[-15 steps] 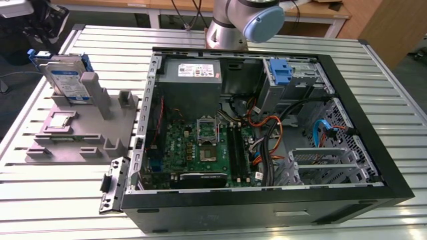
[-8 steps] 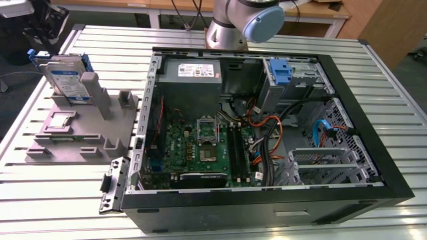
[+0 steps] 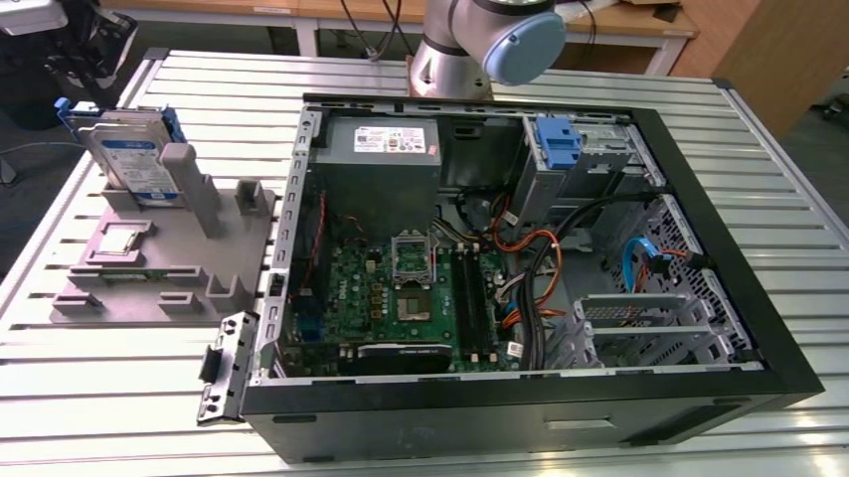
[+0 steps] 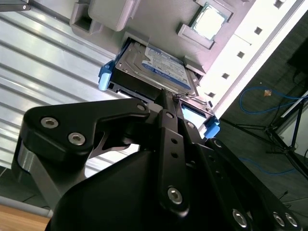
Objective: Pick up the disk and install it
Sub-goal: 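Pick up the disk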
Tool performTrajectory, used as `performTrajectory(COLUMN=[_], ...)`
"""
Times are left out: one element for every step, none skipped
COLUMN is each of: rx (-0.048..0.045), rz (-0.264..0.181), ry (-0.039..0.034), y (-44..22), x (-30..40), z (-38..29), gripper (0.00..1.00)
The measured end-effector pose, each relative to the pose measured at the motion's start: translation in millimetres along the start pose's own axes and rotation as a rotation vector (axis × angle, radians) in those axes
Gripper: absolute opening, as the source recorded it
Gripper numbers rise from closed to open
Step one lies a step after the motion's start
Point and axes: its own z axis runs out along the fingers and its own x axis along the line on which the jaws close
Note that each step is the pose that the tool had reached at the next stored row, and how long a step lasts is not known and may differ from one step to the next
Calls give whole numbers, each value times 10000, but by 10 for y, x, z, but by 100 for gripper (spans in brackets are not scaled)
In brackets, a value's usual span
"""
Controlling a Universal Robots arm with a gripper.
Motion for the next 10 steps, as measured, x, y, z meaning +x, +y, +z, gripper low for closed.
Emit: performTrajectory(rx=[8,8,8,8,8,8,8,8,9,9], rz=[0,0,0,0,0,0,0,0,0,0], ry=[-1,-1,0,0,-1,-1,-1,-1,-1,0], y=[0,0,0,0,0,0,0,0,0,0], x=[0,0,0,0,0,0,0,0,0,0], z=[0,0,0,0,0,0,0,0,0,0], gripper=[11,11,11,11,11,11,11,11,11,11])
